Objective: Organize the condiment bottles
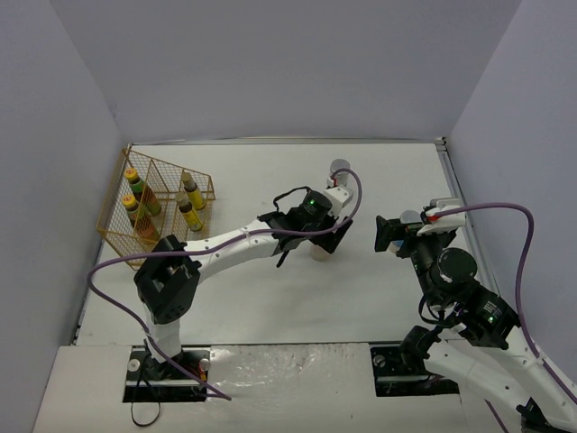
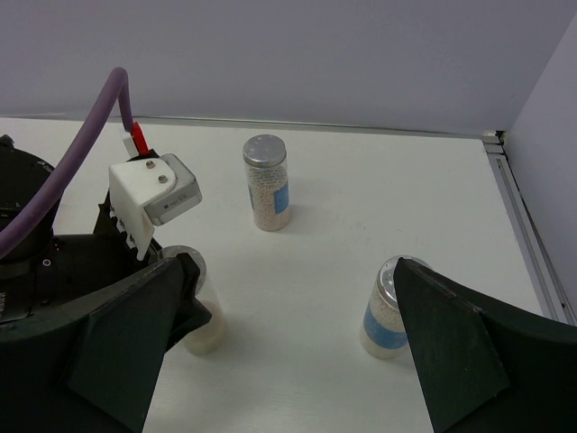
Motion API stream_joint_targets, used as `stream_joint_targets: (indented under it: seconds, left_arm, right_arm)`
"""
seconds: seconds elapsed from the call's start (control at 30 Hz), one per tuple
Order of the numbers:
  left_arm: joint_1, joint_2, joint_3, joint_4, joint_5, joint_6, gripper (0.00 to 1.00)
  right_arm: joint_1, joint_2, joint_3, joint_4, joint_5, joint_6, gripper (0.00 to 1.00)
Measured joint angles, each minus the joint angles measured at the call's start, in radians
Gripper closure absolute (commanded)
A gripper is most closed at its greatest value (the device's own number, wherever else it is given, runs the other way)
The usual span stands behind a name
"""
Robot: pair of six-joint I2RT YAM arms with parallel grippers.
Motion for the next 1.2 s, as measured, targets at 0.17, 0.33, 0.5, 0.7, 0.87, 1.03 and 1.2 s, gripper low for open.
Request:
stream_joint_targets:
  seconds: [0.17, 0.33, 0.5, 0.7, 0.87, 1.03, 1.2]
  left_arm:
    - [0.000, 0.000, 0.000, -0.007, -0.010, -0.001, 0.69]
    - [-0.003, -0.004, 0.000, -0.016, -0.021, -0.002, 0.96]
    - [-0.003, -0.054, -0.027, -0.068, -0.069, -0.004, 1.00]
    - [0.006, -0.229, -0.043, -0.204, -0.157, -0.005, 1.00]
    - [0.075, -0.411, -0.016, -0.311, -0.212, -0.024, 1.00]
    - [0.253, -0.520, 0.065, -0.412, -0.248, -0.050, 1.00]
    - [0.438, -0.558, 0.142, -0.512, -0.272, -0.059, 1.00]
  right_arm:
    - [0.000, 0.000, 0.000, 0.000, 0.000, 0.000, 0.00]
    - [0.000, 0.000, 0.000, 0.000, 0.000, 0.000, 0.00]
    - [0.000, 0.000, 0.000, 0.000, -0.001, 0.002, 0.00]
    - [0.000, 0.000, 0.000, 0.000, -0.001, 0.003, 0.00]
    - [0.000, 0.002, 0.000, 0.003, -0.006, 0.003, 0.00]
    - [0.000, 0.013, 0.000, 0.005, -0.020, 0.003, 0.00]
    - [0.000, 0.025, 0.000, 0.012, -0.032, 0.003, 0.00]
